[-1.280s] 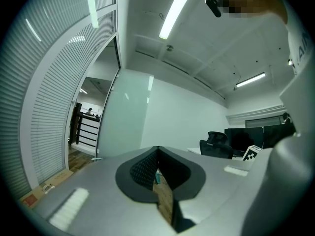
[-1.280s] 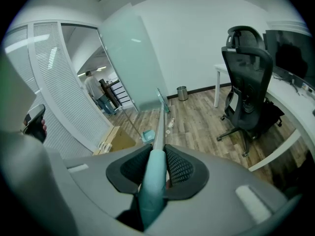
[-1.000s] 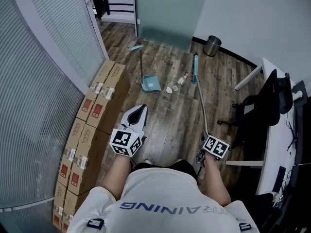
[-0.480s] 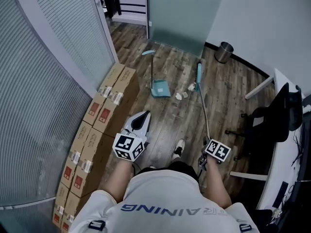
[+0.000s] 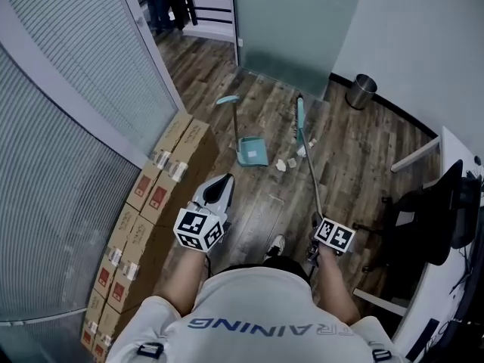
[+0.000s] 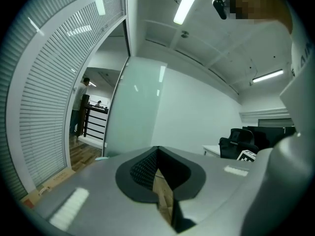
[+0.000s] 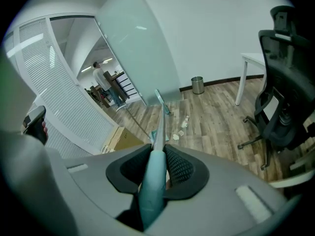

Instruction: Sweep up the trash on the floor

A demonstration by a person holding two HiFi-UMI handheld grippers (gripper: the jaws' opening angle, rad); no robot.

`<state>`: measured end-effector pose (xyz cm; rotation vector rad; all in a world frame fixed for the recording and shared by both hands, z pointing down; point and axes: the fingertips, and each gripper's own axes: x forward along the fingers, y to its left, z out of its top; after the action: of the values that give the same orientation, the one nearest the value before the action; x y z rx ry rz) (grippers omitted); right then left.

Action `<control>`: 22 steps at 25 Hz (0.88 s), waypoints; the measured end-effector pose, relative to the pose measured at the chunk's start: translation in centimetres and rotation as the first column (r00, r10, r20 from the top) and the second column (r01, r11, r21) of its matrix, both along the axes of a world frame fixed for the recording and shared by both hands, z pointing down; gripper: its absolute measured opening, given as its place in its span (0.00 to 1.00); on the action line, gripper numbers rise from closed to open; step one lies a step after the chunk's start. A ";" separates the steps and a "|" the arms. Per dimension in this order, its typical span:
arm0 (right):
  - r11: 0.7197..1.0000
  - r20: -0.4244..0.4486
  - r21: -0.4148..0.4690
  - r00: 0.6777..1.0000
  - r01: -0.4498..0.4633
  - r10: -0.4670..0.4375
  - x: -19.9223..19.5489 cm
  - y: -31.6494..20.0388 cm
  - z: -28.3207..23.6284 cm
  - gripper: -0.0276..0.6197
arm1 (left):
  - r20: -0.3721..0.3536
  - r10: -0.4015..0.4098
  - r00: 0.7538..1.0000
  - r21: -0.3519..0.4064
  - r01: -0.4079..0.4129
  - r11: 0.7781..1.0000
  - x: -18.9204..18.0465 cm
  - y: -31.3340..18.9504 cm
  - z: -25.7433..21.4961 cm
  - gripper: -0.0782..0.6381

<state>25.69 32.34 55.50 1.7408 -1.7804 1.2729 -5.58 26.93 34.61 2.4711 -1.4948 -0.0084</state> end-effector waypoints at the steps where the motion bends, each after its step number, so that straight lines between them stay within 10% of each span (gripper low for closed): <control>1: 1.000 -0.001 0.001 1.000 0.007 -0.007 0.8 -1.3 -0.1 0.20 | 0.003 -0.003 1.000 -0.001 0.003 1.000 0.9 -1.3 -0.1 0.11; 13: 0.999 -0.029 -0.019 0.998 0.049 -0.049 8.4 -14.6 0.9 0.20 | 0.041 -0.067 0.997 -0.028 0.068 0.997 6.2 -13.1 0.4 0.11; 22: 0.997 -0.033 -0.073 0.999 0.035 -0.037 6.1 -22.6 2.9 0.20 | 0.020 -0.047 0.999 -0.061 0.049 0.997 3.8 -22.6 3.0 0.11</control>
<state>31.79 9.76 58.36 1.6740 -1.7176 1.2686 -1.76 4.35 37.65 2.3929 -1.5381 0.0514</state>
